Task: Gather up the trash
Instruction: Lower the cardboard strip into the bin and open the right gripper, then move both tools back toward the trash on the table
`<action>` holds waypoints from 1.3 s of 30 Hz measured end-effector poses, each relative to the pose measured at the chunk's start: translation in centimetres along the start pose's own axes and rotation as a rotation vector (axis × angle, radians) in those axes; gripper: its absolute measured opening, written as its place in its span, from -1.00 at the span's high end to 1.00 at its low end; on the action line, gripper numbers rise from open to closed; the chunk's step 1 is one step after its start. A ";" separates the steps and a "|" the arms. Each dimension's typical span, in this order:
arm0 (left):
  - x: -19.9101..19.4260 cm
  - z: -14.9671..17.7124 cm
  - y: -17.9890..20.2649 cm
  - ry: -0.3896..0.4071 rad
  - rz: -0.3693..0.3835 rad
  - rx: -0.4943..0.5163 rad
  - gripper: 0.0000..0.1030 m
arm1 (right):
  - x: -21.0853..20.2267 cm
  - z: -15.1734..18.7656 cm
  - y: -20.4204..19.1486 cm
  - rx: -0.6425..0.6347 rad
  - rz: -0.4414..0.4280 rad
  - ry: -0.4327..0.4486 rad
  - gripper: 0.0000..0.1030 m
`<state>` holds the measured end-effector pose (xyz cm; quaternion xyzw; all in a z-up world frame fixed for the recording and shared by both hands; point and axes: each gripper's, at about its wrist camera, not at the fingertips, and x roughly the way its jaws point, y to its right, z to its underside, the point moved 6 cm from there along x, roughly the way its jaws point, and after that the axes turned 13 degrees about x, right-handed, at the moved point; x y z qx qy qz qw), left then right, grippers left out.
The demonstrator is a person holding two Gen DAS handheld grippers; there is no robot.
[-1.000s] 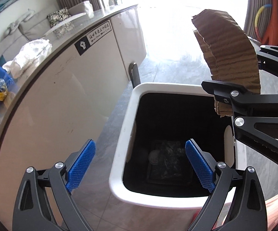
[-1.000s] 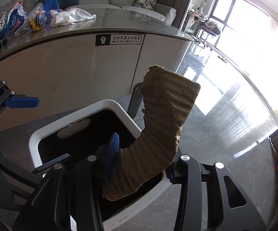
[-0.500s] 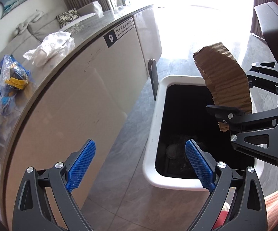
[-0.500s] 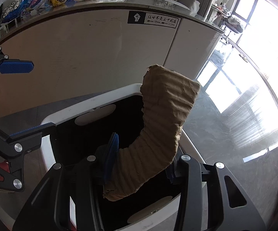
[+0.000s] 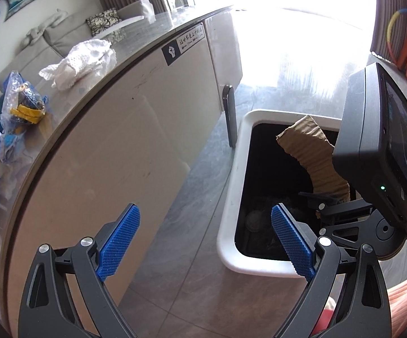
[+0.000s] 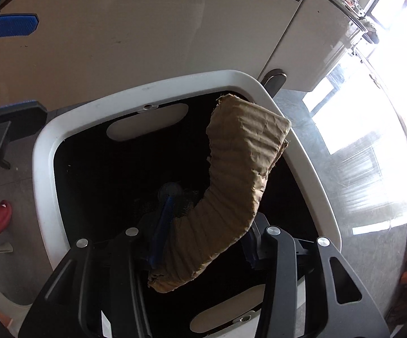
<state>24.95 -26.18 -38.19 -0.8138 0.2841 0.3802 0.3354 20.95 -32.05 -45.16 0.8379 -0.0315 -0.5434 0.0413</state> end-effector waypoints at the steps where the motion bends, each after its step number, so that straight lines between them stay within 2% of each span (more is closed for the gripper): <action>1: 0.0 0.0 0.0 0.001 0.002 -0.001 -0.83 | 0.2 0.0 -0.1 -0.003 0.003 -0.009 0.10; 5: -0.2 -0.1 0.0 0.008 0.005 0.000 -0.83 | 0.6 0.1 0.0 -0.001 0.008 -0.024 0.10; 8: -0.3 -0.2 0.0 0.011 0.002 0.005 -0.83 | 0.7 0.0 -0.1 -0.003 0.003 -0.030 -0.01; 10: -0.3 -0.2 0.0 0.011 -0.001 0.005 -0.83 | 0.6 -0.3 -0.3 -0.017 0.011 -0.019 -0.30; 12: -0.3 -0.2 0.0 0.011 -0.003 0.007 -0.83 | 0.1 -0.3 0.2 -0.031 0.012 -0.001 -0.76; 14: -0.4 -0.2 0.0 0.012 -0.006 0.008 -0.83 | -0.1 -0.4 0.2 -0.039 0.024 0.015 -0.89; 20: -0.7 -0.3 -0.1 0.018 -0.009 0.012 -0.83 | 0.1 -0.2 0.8 -0.043 0.061 0.026 -0.91; 25: -1.4 -0.3 -0.4 0.029 -0.014 0.005 -0.83 | -1.0 -0.4 1.4 -0.018 0.076 0.073 -0.91; 31: -2.8 -0.3 -1.0 0.051 -0.027 -0.006 -0.83 | -4.2 -1.9 2.6 0.044 0.074 0.174 -0.91; 39: -6.0 0.0 -3.3 0.101 -0.060 -0.046 -0.83 | -10.9 -3.2 2.6 0.106 0.071 0.349 -0.91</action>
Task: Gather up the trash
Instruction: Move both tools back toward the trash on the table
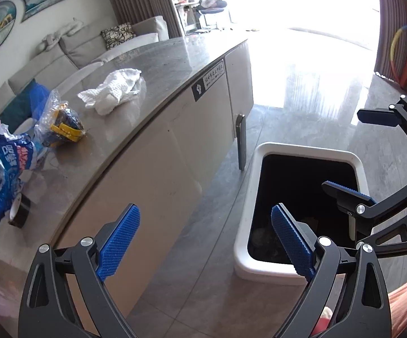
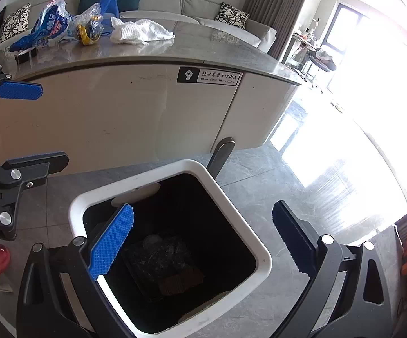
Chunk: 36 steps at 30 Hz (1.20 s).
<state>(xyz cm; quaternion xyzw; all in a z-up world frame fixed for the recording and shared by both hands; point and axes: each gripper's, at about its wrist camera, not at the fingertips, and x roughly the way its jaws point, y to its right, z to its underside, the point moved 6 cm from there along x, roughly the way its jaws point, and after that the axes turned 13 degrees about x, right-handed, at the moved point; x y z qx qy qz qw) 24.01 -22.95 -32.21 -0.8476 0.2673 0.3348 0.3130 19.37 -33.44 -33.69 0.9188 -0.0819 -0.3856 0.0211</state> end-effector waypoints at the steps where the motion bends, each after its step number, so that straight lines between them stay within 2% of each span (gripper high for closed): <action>1: -0.5 0.0 -0.4 0.009 -0.008 -0.005 -0.83 | -0.9 -0.4 -0.2 0.003 0.001 0.020 -0.91; 6: -2.7 -0.2 -2.6 0.045 -0.036 -0.055 -0.83 | -4.4 -2.5 -1.5 0.025 -0.038 0.092 -0.91; 14: -6.3 0.4 -7.9 0.107 -0.095 -0.167 -0.83 | -9.0 -6.3 -5.3 -0.020 -0.084 0.211 -0.91; 21: -8.8 2.0 -12.7 0.138 -0.164 -0.236 -0.86 | -11.0 -9.6 -8.9 -0.036 -0.153 0.280 -0.91; 30: -10.1 4.4 -18.8 0.142 -0.268 -0.290 -0.90 | -11.3 -13.3 -14.6 -0.074 -0.236 0.320 -0.91; 36: -7.9 6.3 -21.9 0.111 -0.270 -0.417 -0.90 | -9.2 -14.3 -17.7 -0.100 -0.257 0.300 -0.91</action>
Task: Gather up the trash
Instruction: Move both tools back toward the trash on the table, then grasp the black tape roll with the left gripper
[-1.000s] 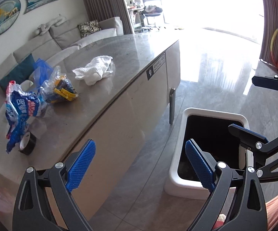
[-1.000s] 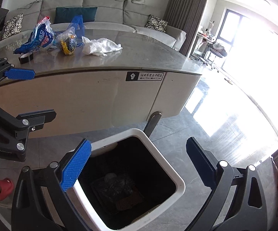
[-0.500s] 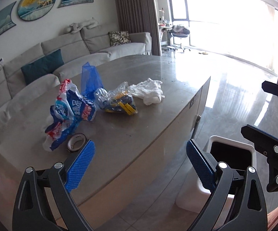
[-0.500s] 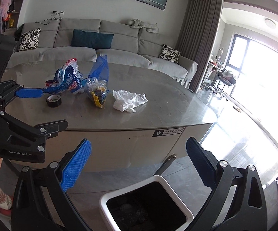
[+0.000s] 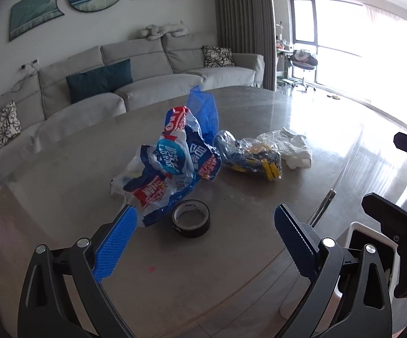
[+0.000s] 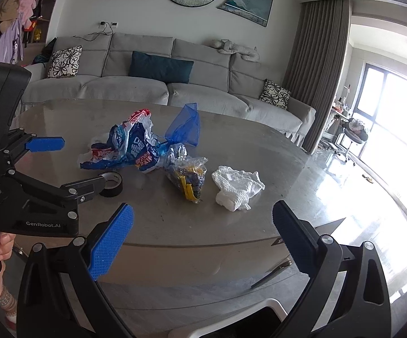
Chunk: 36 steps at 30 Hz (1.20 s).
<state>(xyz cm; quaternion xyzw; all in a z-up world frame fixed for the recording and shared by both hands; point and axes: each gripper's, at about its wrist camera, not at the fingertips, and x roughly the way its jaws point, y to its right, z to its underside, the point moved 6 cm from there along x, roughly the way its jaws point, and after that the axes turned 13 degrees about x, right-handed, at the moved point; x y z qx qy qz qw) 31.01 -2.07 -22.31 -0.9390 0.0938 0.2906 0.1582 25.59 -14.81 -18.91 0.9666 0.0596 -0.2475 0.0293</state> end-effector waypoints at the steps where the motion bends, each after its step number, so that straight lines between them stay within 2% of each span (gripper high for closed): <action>1: 0.5 0.3 -0.1 -0.011 0.003 -0.022 -0.90 | 0.5 0.1 -0.2 0.000 -0.005 -0.009 -0.91; 11: 5.7 3.1 0.2 -0.169 0.021 -0.175 -0.90 | 3.9 1.4 -0.1 0.000 -0.019 -0.063 -0.91; 20: 9.2 4.0 -0.5 -0.261 0.008 -0.222 -0.90 | 6.0 1.9 0.7 0.028 -0.028 -0.085 -0.91; 36: 11.0 2.6 -1.0 -0.288 -0.078 -0.201 -0.90 | 7.7 3.0 1.2 0.051 -0.033 -0.113 -0.91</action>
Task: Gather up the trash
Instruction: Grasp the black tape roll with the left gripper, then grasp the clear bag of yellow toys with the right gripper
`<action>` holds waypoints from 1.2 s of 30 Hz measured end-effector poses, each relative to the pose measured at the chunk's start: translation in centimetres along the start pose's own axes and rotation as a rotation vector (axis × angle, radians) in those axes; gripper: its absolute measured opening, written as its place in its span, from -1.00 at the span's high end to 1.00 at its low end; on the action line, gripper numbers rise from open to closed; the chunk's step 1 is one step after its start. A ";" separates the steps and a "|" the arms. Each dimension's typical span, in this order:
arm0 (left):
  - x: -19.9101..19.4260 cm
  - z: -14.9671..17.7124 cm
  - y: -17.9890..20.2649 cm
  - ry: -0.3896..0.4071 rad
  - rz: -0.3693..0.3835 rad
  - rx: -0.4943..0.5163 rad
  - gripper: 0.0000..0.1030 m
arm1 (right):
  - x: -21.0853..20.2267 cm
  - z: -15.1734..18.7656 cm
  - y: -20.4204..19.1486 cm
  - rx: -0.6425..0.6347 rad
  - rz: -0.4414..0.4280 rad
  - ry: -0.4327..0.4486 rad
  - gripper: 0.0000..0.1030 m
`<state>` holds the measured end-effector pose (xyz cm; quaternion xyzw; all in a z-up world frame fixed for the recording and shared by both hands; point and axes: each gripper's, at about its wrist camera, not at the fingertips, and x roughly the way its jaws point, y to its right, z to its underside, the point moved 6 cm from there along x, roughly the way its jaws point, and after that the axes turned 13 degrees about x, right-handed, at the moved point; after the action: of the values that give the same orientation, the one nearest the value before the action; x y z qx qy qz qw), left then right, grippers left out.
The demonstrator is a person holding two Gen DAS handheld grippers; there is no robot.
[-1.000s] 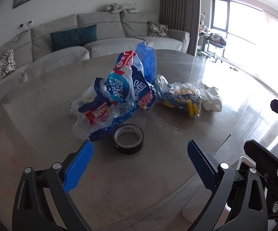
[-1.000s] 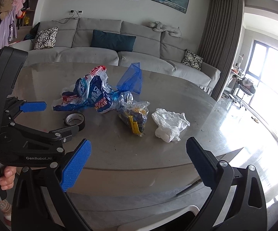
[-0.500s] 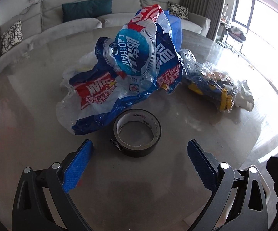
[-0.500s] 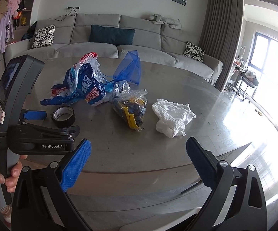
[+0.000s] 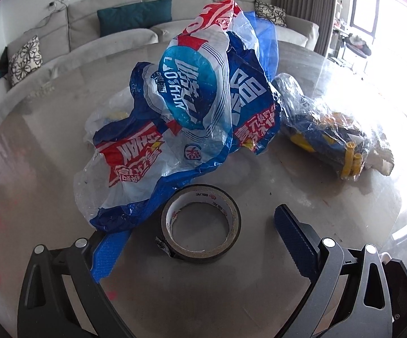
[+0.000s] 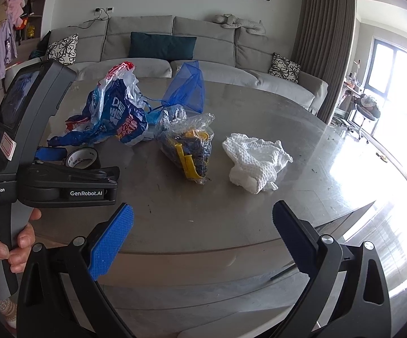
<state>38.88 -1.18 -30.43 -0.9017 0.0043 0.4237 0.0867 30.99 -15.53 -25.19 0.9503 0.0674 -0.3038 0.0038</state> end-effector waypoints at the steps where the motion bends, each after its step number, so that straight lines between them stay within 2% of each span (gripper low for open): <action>1: 0.0 0.0 0.0 0.003 -0.003 -0.001 -0.90 | 0.1 0.0 0.1 0.000 -0.002 -0.003 -0.91; 3: -0.1 0.1 0.0 0.006 -0.004 -0.003 -0.89 | 0.1 0.0 0.1 -0.001 -0.002 -0.004 -0.91; 5: -0.3 -0.1 0.1 0.017 -0.011 -0.004 -0.73 | 0.0 0.0 0.0 -0.005 -0.002 -0.004 -0.91; 7: -0.6 -0.3 0.0 0.027 -0.015 -0.007 -0.29 | 0.0 -0.1 0.0 -0.007 -0.002 -0.002 -0.91; 9: -0.9 -0.4 -0.2 0.032 -0.010 -0.007 0.03 | -0.1 -0.1 0.0 -0.006 -0.002 -0.002 -0.91; 14: -1.4 -0.2 -0.3 0.020 0.021 -0.016 0.03 | -0.4 -0.1 -0.2 -0.007 -0.004 0.002 -0.91; 19: -3.0 0.0 -0.5 0.041 0.019 0.004 0.03 | -1.0 -0.4 -0.6 -0.006 -0.010 0.014 -0.91; 29: -8.1 0.4 -1.0 0.121 0.007 0.066 0.03 | -2.7 -1.3 -1.4 -0.006 -0.017 0.054 -0.91; 36: -11.7 -0.1 -2.4 0.209 -0.016 0.136 0.04 | -2.4 -2.7 -2.6 -0.009 -0.028 0.075 -0.91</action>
<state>31.64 0.44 -21.05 -0.9329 0.0349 0.3254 0.1501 30.27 -13.15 -21.49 0.9600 0.0823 -0.2678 0.0014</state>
